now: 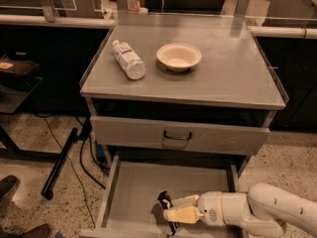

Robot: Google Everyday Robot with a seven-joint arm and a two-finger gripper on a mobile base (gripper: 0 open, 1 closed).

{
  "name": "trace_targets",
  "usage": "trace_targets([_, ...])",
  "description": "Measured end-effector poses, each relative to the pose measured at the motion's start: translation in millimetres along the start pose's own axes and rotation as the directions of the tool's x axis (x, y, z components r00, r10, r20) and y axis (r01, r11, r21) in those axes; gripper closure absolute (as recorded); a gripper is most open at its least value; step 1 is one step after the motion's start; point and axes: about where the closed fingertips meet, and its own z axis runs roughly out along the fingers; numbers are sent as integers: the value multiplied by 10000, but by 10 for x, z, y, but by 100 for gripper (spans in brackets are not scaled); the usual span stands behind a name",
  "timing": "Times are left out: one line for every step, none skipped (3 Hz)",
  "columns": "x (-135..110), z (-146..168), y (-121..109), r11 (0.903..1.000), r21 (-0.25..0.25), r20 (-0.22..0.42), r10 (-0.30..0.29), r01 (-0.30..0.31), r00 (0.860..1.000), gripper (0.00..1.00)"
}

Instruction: Place rxbar chocolate into middle drawer

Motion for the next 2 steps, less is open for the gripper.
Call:
trace_targets([78, -51, -350, 9965, 430, 422, 694, -712, 9967, 100])
trace_targets([215, -49, -706, 9853, 862, 786, 1409, -1475, 9869, 100])
